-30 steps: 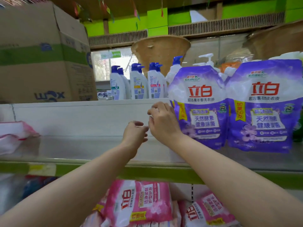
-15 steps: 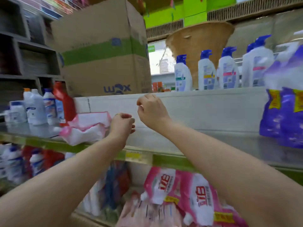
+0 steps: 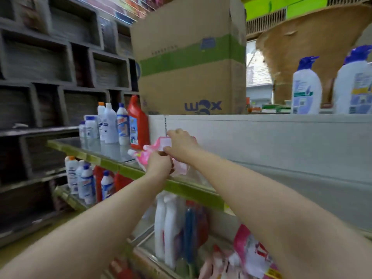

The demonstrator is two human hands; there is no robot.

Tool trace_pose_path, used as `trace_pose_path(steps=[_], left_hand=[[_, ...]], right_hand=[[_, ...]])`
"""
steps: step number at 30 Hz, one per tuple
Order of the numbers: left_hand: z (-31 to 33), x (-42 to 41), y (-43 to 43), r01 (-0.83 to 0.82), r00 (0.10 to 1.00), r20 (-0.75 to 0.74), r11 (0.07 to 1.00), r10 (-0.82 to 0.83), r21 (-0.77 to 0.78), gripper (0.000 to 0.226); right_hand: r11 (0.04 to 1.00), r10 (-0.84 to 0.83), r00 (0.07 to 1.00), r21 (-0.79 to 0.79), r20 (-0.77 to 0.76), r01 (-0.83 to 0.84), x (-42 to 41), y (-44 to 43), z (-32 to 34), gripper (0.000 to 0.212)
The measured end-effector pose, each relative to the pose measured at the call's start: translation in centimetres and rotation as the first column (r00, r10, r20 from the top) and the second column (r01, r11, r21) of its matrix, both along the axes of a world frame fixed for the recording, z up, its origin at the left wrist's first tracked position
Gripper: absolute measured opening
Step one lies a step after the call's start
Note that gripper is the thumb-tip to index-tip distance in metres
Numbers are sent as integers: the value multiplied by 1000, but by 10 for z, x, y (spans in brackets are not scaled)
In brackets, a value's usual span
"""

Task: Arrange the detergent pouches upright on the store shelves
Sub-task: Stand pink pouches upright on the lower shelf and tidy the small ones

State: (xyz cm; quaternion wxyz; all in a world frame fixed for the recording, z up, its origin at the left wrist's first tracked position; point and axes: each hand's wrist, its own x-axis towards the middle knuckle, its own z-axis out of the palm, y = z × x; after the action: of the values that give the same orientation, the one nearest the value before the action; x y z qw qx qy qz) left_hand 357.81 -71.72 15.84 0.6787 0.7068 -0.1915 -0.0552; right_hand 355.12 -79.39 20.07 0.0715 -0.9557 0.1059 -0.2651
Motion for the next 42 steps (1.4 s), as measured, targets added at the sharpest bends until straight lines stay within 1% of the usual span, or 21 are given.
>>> trace_pose_path(steps=[2,4,7,10,13,16,18,20,22,24,27,28,29,30,31,33,35,37,39,40,42], left_hand=[[-4,8,-4,-43,999,10,999,43,17,26],[-6,11,-8,-64,997,34,998,63,13,16],[-9,13,-12,-77,995,63,997,75,30,29],[-12,11,-17,-106,993,60,992,102,65,25],[-10,8,-18,-143,987,89,982,133,125,35],[-7,6,-24,-117,990,94,981,104,153,26],[-6,-5,-31,-10,1000,17,996,8,88,11],[-6,-17,-42,53,988,-142,998,-58,-36,31],[-6,-24,-51,76,952,-283,984,-119,-159,46],[-2,-25,-57,135,875,-414,948,-251,-289,60],[2,-21,-61,253,668,-519,818,-534,-516,83],[2,-22,-61,295,599,-512,765,-615,-573,81],[3,-28,-60,331,564,-499,734,-658,-594,72],[3,-35,-61,354,559,-487,724,-671,-592,59],[4,-41,-61,361,589,-475,739,-654,-569,46],[4,-48,-59,361,649,-448,767,-615,-530,32],[2,-51,-58,345,680,-433,779,-592,-524,34],[-2,-51,-56,308,705,-410,771,-578,-557,44],[-7,-52,-54,290,731,-373,756,-571,-587,48],[-9,-53,-53,287,745,-352,748,-567,-598,42],[-12,-55,-50,280,766,-319,736,-558,-617,35]], right_hand=[[1000,-13,999,-20,-32,12,16,-3,-2,55],[997,-48,997,-55,-61,45,27,-10,-5,56],[989,-113,990,-109,-79,104,33,-19,-11,49],[994,-110,990,-23,-87,108,28,-31,-16,34],[984,-130,989,116,-69,138,15,-53,-21,28],[975,-162,981,135,-104,176,-3,-65,-15,26],[975,-156,982,145,-109,171,-15,-68,-10,26],[971,-160,985,167,-71,170,-27,-72,-9,26],[961,-167,985,215,-42,172,-42,-74,-11,25],[957,-159,987,243,-25,161,-59,-75,-11,23],[971,-121,993,207,-5,120,-88,-73,-14,16],[980,-108,994,171,1,106,-96,-73,-17,18],[985,-98,995,146,4,96,-104,-73,-19,23],[985,-92,996,144,-1,91,-115,-73,-20,29],[982,-70,997,175,-12,71,-121,-75,-20,36],[936,-26,999,350,-24,32,-130,-78,-14,41],[812,-44,999,583,31,17,-133,-81,-7,40],[702,-123,984,713,133,-9,-125,-88,-5,44],[772,-230,961,630,154,84,-111,-96,-4,37],[815,-262,959,558,109,159,-104,-97,-5,34],[842,-274,961,473,-38,259,-94,-96,-6,33]])
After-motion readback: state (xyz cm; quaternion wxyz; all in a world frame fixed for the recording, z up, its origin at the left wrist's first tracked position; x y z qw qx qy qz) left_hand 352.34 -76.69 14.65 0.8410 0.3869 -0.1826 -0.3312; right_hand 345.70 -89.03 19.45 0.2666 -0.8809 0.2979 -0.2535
